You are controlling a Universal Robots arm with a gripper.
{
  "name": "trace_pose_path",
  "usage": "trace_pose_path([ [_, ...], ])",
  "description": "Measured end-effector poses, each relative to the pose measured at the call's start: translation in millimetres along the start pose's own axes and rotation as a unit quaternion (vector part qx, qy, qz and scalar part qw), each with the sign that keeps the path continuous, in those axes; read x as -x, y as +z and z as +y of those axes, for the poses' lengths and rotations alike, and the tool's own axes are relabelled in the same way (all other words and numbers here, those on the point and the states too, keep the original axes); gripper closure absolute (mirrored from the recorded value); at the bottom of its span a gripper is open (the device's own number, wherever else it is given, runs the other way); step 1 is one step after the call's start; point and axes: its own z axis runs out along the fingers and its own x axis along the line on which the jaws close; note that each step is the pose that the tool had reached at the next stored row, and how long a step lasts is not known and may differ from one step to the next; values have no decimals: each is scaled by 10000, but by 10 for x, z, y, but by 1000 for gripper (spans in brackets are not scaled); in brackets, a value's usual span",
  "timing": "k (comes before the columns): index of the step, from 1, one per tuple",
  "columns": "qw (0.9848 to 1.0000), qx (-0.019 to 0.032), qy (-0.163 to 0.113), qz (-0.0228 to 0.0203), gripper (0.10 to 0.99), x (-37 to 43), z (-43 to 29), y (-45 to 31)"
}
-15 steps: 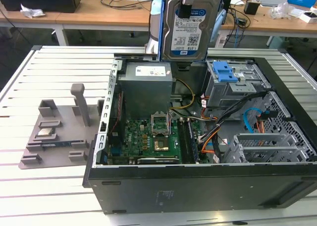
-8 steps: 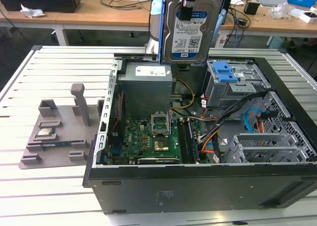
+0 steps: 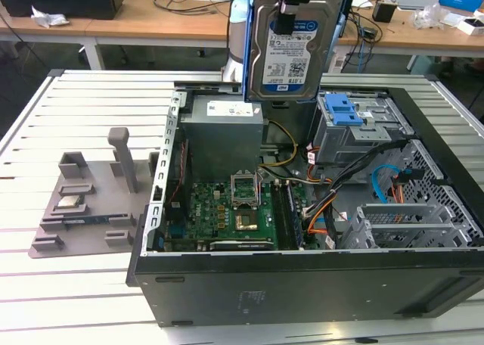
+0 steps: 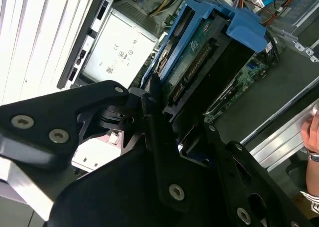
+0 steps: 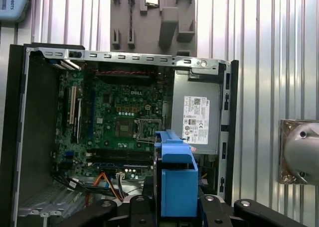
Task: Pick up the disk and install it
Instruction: 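Pick up the disk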
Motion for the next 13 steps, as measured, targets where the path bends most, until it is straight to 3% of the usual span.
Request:
trace_pose_path([
  [13,10000,0,0,0,718,-198,6,3],
])
